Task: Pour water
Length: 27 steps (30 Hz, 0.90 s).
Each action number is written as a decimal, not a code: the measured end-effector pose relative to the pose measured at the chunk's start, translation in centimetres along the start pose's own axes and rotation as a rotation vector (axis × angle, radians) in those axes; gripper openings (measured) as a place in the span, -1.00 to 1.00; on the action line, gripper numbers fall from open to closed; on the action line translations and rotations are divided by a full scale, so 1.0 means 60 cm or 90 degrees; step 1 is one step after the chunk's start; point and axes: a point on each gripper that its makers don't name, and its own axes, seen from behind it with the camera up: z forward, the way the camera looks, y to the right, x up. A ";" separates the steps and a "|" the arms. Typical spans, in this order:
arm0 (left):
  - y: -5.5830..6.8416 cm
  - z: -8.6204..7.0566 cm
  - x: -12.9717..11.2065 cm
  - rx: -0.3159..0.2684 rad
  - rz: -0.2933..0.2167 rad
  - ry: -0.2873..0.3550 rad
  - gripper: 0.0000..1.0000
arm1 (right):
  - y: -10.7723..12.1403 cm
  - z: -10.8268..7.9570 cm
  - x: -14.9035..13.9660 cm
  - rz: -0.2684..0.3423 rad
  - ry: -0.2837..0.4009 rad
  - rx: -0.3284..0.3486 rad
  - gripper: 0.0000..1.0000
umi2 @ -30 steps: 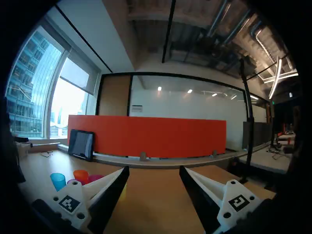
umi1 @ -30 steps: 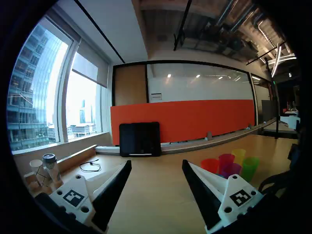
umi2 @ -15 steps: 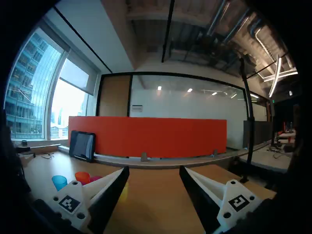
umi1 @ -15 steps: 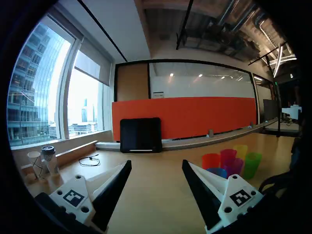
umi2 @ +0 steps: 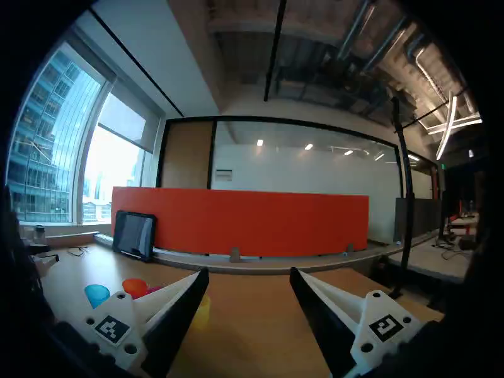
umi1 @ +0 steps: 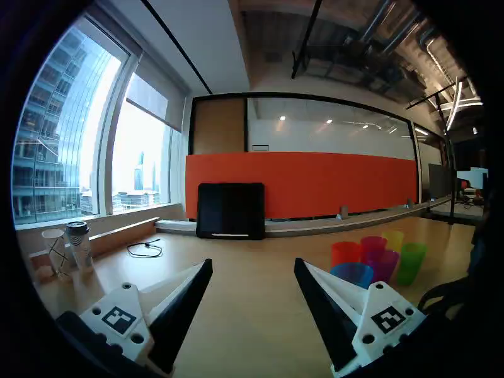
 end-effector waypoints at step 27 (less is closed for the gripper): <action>0.003 0.001 -0.011 -0.007 -0.001 -0.016 0.92 | -0.002 -0.002 0.010 -0.002 0.007 0.005 0.99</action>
